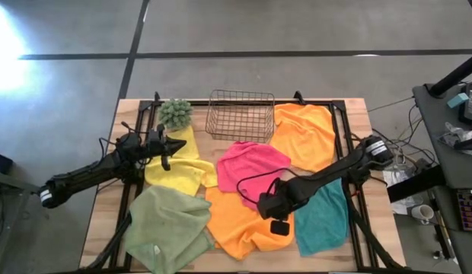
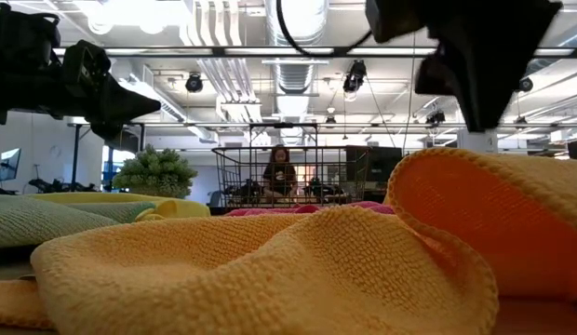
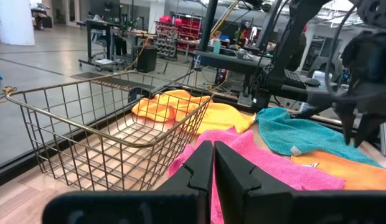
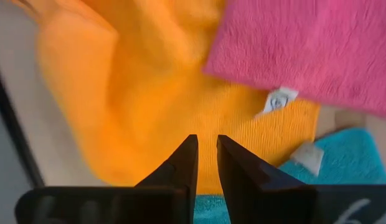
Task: Fold microfiber towels
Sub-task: Fold the pink microfiber towel
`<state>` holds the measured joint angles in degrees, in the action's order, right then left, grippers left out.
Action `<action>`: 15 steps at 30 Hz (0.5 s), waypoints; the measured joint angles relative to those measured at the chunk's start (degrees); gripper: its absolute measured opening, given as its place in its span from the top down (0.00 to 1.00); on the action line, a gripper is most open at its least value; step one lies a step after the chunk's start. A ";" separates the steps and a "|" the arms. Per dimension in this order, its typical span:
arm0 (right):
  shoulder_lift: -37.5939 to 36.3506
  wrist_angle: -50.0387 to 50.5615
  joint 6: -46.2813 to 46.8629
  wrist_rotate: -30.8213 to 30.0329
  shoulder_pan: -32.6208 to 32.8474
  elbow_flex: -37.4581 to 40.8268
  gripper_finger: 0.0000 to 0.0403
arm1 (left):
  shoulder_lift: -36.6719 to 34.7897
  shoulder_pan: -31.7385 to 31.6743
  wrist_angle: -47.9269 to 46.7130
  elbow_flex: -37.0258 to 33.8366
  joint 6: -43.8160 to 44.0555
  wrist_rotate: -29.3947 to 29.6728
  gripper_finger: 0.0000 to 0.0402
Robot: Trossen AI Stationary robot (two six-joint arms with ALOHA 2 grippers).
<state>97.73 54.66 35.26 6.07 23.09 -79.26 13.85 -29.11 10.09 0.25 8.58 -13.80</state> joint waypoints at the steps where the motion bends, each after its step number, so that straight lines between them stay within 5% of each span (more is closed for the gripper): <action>1: 0.00 0.02 1.37 0.02 0.00 0.58 0.88 | 0.00 0.00 0.00 0.00 0.00 0.00 1.00; 9: 0.22 -3.82 1.14 1.53 0.07 1.40 0.88 | 0.00 0.00 0.00 0.00 0.00 0.00 1.00; 15: 0.21 -6.51 -2.34 -3.57 0.26 2.20 0.83 | 0.00 0.00 0.00 0.00 0.02 0.00 1.00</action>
<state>97.95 48.15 32.92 2.50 23.35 -77.07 13.85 -29.10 10.09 0.25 8.60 -13.80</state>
